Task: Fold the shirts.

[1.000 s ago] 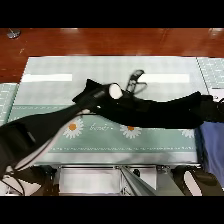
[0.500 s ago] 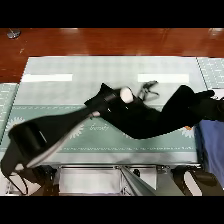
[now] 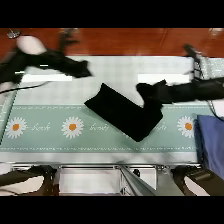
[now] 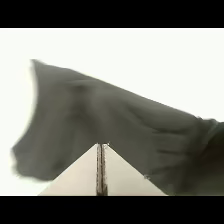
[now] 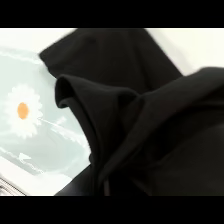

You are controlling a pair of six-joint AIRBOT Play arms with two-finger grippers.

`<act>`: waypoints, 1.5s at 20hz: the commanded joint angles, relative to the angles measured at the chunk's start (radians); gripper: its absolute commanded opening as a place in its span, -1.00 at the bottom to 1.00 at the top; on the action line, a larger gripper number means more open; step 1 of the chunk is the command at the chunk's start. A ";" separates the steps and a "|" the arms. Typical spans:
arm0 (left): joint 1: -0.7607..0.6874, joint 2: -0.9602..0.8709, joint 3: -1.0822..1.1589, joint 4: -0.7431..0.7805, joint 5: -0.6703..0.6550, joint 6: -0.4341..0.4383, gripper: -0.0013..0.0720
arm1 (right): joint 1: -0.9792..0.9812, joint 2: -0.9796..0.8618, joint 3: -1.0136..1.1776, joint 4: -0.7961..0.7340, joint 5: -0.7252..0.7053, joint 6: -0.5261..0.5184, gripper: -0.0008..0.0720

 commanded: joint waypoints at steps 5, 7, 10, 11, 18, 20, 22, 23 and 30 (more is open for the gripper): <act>0.209 0.604 -0.509 0.014 0.049 0.041 -0.85 | 0.196 -0.594 0.451 0.040 -0.086 -0.007 -0.91; 0.210 0.682 -0.623 0.000 0.060 0.031 -0.85 | 0.223 -0.721 0.573 0.064 -0.082 -0.003 -0.91; 0.209 0.708 -0.737 -0.053 0.079 0.032 -0.85 | 0.247 -0.862 0.705 0.127 -0.100 -0.002 -0.90; 0.209 0.706 -0.767 -0.064 0.104 0.031 -0.85 | 0.247 -0.898 0.736 0.178 -0.082 -0.002 -0.44; 0.210 0.687 -0.808 -0.063 0.171 0.031 -0.85 | 0.021 -0.766 0.762 0.225 0.260 -0.068 0.74; 0.210 0.687 -0.808 -0.064 0.172 0.031 -0.84 | -0.072 -0.629 0.758 0.056 0.403 -0.092 0.74; 0.210 0.687 -0.808 -0.064 0.172 0.031 -0.84 | -0.124 -0.447 0.656 -0.171 0.422 -0.098 0.74; 0.209 0.687 -0.808 -0.064 0.172 0.032 -0.85 | -0.144 -0.334 0.536 -0.236 0.358 -0.089 0.74; 0.209 0.687 -0.855 -0.069 0.172 0.031 -0.84 | -0.086 0.173 -0.640 0.052 -0.452 0.224 0.74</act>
